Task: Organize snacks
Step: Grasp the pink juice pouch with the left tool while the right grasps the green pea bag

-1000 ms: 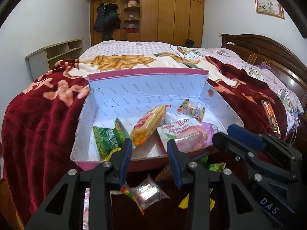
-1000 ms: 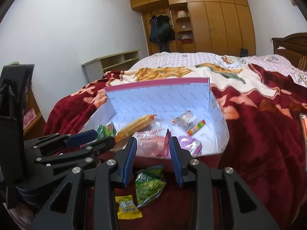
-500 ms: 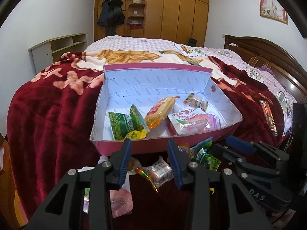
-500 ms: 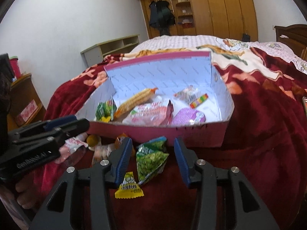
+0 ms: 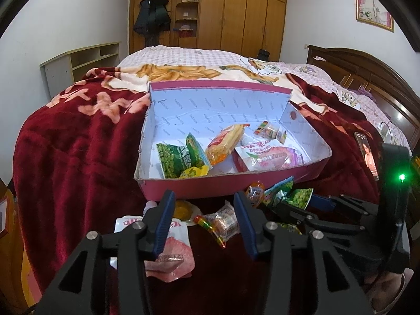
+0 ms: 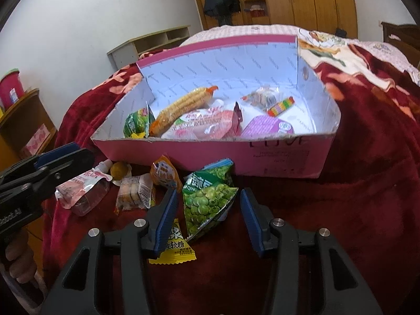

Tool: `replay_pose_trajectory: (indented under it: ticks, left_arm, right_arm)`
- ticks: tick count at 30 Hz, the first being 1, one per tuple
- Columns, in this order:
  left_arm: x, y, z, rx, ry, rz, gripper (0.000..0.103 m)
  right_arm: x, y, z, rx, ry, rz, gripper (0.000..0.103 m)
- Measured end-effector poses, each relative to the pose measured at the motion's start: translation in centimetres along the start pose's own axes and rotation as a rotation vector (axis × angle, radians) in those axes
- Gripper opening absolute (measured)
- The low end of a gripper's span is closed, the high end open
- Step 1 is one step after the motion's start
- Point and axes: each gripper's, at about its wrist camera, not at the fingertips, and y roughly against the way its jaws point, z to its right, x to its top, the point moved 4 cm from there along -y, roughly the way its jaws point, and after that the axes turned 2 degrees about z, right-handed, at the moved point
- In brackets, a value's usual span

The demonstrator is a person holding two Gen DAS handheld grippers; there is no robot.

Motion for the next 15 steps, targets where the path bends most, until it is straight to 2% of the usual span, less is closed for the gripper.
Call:
replay_pose_trajectory:
  ticks: [7,9,15]
  left_arm:
    - [-0.5,0.6,-0.8,0.009,0.0,-0.002,0.05]
    - [-0.5,0.8,-1.2,0.017,0.002,-0.001,0.05]
    - [-1.4,1.0,-2.5,0.018,0.032,-0.029,0.05]
  right_arm:
    - [-0.1,-0.7,0.8,0.033,-0.054,-0.03,0.049]
    - [-0.1,-0.6,1.0,0.044,-0.066,-0.024,0.038]
    - [-0.2,0.4,0.6,0.034,-0.05,0.015,0.036]
